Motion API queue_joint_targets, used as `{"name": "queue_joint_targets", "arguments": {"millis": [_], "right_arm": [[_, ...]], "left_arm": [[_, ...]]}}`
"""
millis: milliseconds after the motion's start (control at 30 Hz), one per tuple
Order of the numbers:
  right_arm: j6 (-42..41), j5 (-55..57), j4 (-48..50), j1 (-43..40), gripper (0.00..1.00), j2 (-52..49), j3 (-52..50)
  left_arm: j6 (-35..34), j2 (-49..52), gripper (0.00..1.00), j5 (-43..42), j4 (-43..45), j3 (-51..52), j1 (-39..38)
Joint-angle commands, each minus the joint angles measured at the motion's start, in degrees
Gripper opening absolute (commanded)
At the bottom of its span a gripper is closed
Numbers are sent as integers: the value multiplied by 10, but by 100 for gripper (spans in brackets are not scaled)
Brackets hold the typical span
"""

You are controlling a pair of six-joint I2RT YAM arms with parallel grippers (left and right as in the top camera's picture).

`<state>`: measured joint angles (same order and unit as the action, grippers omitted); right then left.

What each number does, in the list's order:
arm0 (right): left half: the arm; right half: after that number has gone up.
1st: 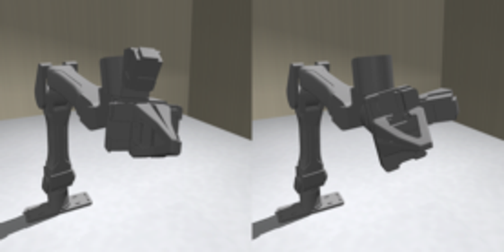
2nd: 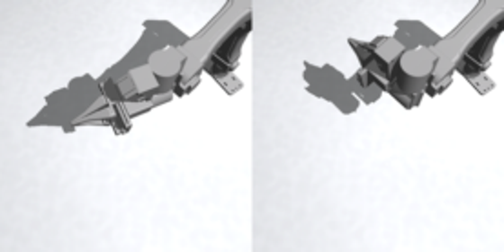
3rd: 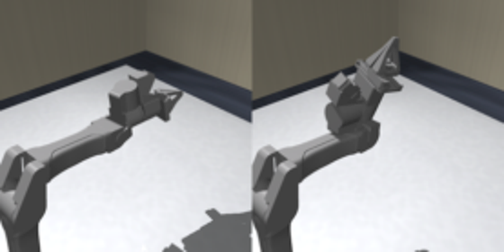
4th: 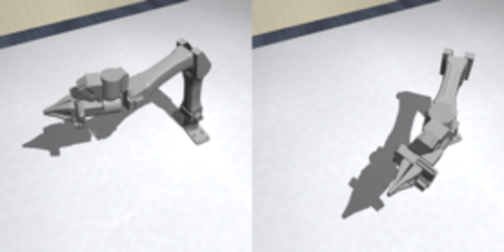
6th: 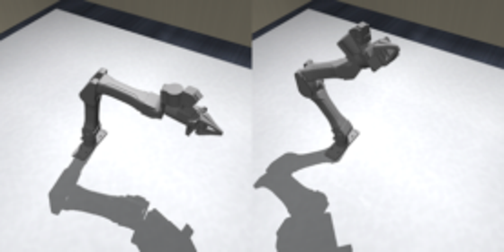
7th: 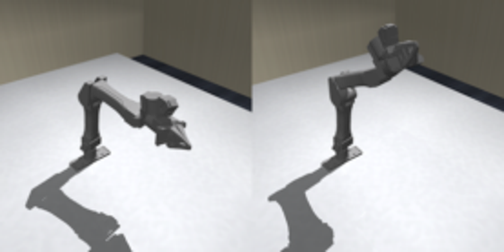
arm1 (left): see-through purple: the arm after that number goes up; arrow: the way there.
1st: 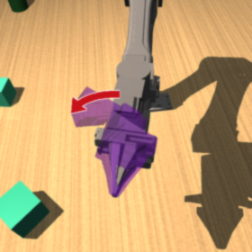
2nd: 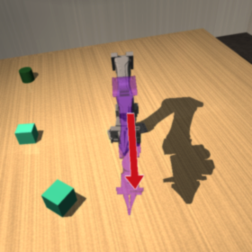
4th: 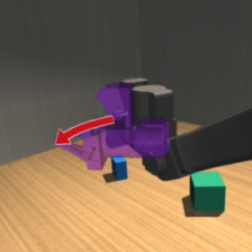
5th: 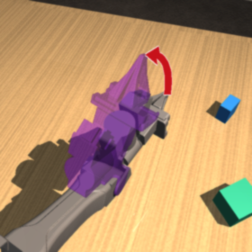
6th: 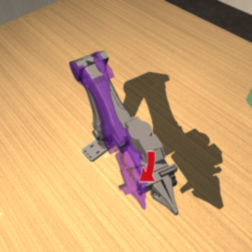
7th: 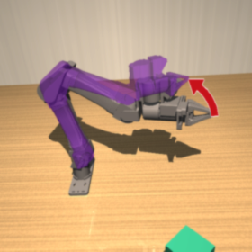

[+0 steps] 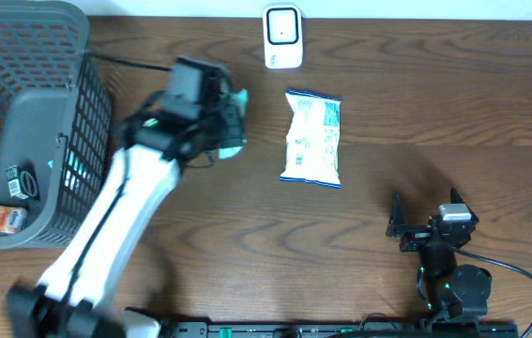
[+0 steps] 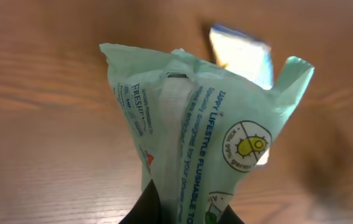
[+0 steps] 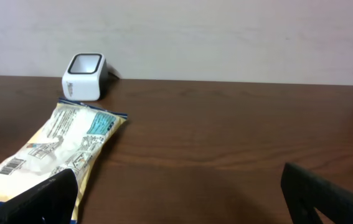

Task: Scan the item barcode

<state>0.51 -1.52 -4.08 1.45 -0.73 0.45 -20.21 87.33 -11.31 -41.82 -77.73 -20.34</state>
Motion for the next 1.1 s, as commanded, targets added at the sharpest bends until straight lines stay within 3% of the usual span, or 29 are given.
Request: {"name": "queue_joint_targets", "arguments": {"millis": [0, 100, 167, 233, 367, 600, 800, 900, 967, 1000, 1067], "right_arm": [[4, 0, -2, -3, 99, 2, -1], [4, 0, -2, -3, 99, 2, -1], [4, 0, -2, -3, 99, 2, -1], [4, 0, -2, -3, 99, 2, -1], [4, 0, -2, -3, 99, 2, -1], [4, 0, -2, -3, 99, 2, -1], [4, 0, -2, -3, 99, 2, -1], [4, 0, -2, -3, 99, 2, -1], [4, 0, -2, -3, 99, 2, -1], [4, 0, -2, -3, 99, 2, -1], [4, 0, -2, -3, 99, 2, -1]], "left_arm": [[19, 94, 8, 30, 16, -2, -26], [4, 151, 9, 30, 30, -2, -40], [-17, 188, 17, 28, 42, -2, -51], [-17, 210, 17, 28, 53, -2, -60], [-17, 220, 36, 28, 80, -2, -70], [-17, 218, 45, 28, 110, -17, -70], [-19, 185, 44, 28, 21, -47, -70], [-56, 178, 45, 28, -39, -46, -70], [-60, 189, 66, 29, -53, -32, -74], [-60, 196, 72, 29, -53, -27, -75], [-57, 212, 73, 30, -53, -24, -75]]}}
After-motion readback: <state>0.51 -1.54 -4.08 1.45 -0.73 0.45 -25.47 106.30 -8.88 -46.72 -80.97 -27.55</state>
